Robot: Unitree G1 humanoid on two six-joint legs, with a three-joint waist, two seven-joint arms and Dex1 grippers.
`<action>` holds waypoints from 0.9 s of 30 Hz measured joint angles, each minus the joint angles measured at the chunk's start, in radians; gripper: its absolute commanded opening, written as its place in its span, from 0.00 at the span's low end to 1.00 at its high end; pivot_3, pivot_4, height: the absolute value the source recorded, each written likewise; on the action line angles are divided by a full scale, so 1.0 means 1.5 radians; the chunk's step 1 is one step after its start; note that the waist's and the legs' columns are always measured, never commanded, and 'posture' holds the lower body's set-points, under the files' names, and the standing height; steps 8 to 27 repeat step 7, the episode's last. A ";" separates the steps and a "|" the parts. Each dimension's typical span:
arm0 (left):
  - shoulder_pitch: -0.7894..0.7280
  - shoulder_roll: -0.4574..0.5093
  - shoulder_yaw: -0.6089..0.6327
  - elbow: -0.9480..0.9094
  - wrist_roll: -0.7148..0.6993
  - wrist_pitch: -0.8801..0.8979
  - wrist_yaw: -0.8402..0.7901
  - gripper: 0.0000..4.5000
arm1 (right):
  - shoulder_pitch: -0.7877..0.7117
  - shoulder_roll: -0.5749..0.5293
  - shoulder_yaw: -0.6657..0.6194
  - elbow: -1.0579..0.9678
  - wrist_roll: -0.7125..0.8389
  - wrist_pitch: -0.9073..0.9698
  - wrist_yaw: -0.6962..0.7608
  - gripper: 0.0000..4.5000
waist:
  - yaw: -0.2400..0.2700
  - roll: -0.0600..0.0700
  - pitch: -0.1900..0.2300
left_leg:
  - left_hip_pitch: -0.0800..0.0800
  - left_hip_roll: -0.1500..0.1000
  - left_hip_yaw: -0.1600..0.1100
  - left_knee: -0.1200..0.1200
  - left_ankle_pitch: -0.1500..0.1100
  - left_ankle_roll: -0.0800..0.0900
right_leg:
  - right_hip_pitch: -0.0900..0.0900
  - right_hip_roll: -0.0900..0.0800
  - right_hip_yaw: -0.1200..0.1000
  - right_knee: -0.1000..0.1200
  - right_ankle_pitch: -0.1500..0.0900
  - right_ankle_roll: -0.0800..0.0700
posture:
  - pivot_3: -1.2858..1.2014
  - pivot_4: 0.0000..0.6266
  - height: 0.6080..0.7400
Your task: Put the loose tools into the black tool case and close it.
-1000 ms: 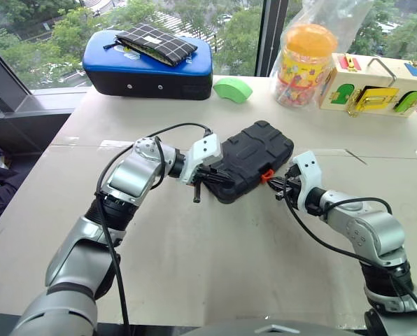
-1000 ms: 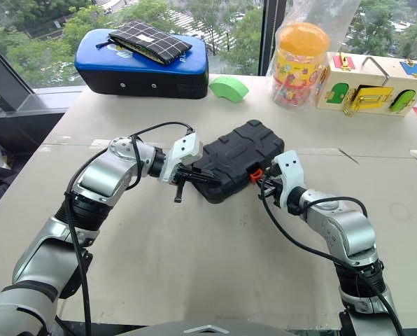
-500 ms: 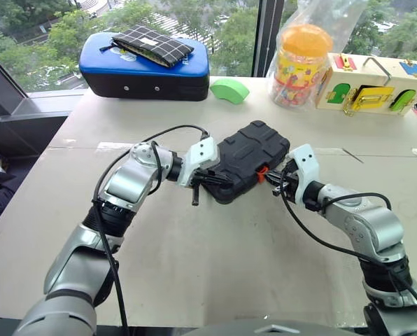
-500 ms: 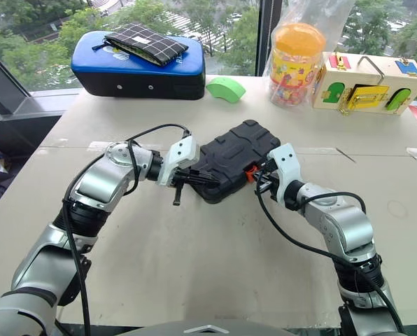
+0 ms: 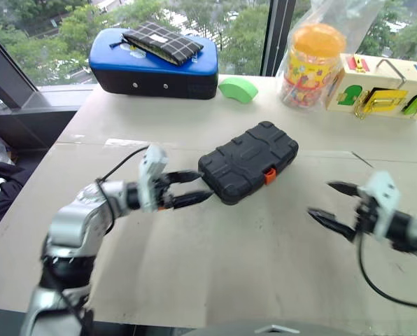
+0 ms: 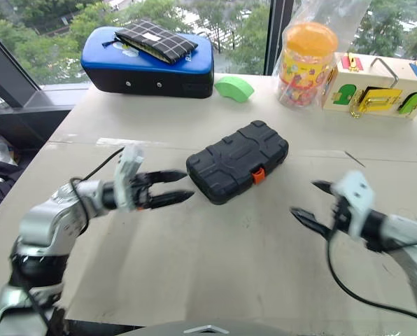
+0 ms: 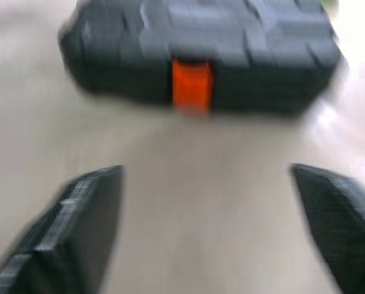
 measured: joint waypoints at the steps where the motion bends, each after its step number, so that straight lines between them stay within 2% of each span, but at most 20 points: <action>1: 0.058 0.032 0.030 -0.033 -0.011 -0.002 -0.013 0.99 | 0.066 -0.005 -0.063 -0.018 0.013 -0.024 0.037 1.00 | 0.001 0.001 0.000 | 0.001 0.001 0.000 -0.001 0.000 0.000 | 0.001 0.000 0.000 0.000 -0.001 -0.001 | 0.52 0.24 1.00; 4: 0.158 0.072 0.075 -0.048 -0.002 -0.031 -0.028 0.99 | 0.163 0.000 -0.151 -0.015 0.018 -0.060 0.090 1.00 | 0.002 0.001 0.001 | 0.008 0.003 0.002 -0.004 0.000 0.000 | 0.006 -0.002 0.001 -0.003 -0.002 -0.004 | 0.52 0.24 1.00; 7: 0.228 0.076 0.105 -0.065 0.000 -0.046 -0.030 0.99 | 0.217 0.023 -0.206 -0.013 0.015 -0.107 0.118 1.00 | 0.002 0.000 0.001 | 0.008 0.003 0.004 -0.004 0.000 0.000 | 0.006 -0.007 0.002 -0.003 -0.003 -0.005 | 0.52 0.24 1.00; 27: 0.228 0.076 0.105 -0.065 0.000 -0.046 -0.030 0.99 | 0.217 0.023 -0.206 -0.013 0.015 -0.107 0.118 1.00 | 0.002 0.000 0.001 | 0.008 0.003 0.004 -0.004 0.000 0.000 | 0.006 -0.007 0.002 -0.003 -0.003 -0.005 | 0.52 0.24 1.00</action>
